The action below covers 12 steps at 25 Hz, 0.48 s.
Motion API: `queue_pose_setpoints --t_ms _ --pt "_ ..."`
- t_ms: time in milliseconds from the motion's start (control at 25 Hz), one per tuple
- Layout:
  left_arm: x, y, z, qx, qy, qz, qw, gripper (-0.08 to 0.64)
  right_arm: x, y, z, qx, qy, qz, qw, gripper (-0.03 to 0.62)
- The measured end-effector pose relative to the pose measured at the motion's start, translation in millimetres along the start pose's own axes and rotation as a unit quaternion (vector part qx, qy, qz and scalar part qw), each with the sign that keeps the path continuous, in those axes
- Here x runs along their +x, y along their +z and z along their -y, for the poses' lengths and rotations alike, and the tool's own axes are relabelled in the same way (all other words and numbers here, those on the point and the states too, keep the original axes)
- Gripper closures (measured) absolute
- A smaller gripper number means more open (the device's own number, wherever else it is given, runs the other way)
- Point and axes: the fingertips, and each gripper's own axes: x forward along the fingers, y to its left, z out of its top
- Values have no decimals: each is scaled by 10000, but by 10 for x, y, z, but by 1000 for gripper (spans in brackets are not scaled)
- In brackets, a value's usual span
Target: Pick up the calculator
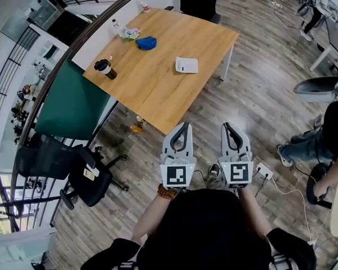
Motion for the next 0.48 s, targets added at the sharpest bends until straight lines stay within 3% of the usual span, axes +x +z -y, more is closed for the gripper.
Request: queue_pose_setpoints --t_ms 120,480 --pt "194 -38 135 -17 30 -75 10000 529 51 -45 204 49 71 -192 9998 572" --pt "509 -26 327 -128 465 -45 9988 529 238 -50 498 -91 630 -124 9979 572"
